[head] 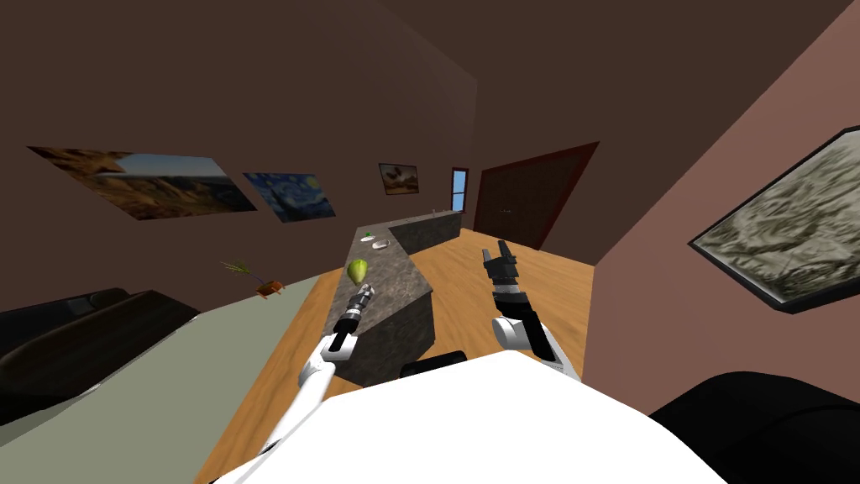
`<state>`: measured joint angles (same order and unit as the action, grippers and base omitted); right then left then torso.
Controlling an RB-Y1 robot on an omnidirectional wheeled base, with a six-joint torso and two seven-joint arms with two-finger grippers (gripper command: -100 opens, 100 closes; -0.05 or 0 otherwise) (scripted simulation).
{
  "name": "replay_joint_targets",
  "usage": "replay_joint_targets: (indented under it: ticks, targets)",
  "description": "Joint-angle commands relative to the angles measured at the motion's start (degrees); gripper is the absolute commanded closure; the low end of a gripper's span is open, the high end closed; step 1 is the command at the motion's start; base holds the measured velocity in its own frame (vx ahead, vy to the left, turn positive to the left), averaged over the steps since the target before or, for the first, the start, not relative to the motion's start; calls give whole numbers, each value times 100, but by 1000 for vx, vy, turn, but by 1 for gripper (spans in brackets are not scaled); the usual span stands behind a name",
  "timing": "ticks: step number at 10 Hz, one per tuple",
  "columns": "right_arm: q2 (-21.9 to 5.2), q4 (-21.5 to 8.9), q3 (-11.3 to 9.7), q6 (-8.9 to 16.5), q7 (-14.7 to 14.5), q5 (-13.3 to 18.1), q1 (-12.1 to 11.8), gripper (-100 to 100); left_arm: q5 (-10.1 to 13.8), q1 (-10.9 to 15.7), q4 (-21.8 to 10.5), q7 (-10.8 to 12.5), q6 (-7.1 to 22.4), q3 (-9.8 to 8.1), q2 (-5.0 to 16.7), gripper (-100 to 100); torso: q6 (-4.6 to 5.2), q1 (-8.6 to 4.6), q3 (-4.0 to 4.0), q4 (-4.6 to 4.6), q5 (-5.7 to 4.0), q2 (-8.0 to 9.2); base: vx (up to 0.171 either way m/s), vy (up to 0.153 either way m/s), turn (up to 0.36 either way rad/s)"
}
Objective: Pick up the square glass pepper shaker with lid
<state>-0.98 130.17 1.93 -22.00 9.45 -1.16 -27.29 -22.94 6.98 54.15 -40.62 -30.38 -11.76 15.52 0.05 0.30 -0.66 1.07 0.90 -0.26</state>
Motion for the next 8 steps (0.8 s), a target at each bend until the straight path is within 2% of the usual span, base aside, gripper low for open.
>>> replay_joint_targets:
  ticks: [1,3,4,5,7,8]
  targets:
    - [0,0,0,0,0,0,0,0,-47,-221,286,-48,207,-84,-153,100,0,0,0,0,0,0,-13,39,-86]
    - [0,0,0,0,0,0,0,0,-47,-221,467,-48,207,-84,-153,100,0,6,-1,3,4,1,-16,33,-32]
    - [0,0,0,0,0,0,0,0,-94,-445,679,-82,431,-152,-296,100,0,0,-2,2,1,-1,-11,43,-102]
    - [0,0,0,0,0,0,1,0,-94,-445,841,-82,431,-152,-296,100,2,5,-4,7,5,0,-28,45,-67]
    - [0,0,0,0,0,0,0,0,-93,-437,841,-82,432,-146,-299,100,-2,1,-1,2,-1,1,-8,18,12]
    - [0,0,0,0,0,0,0,0,-92,-440,860,-78,440,-147,-299,0,0,-6,-4,4,-1,-4,0,0,0]
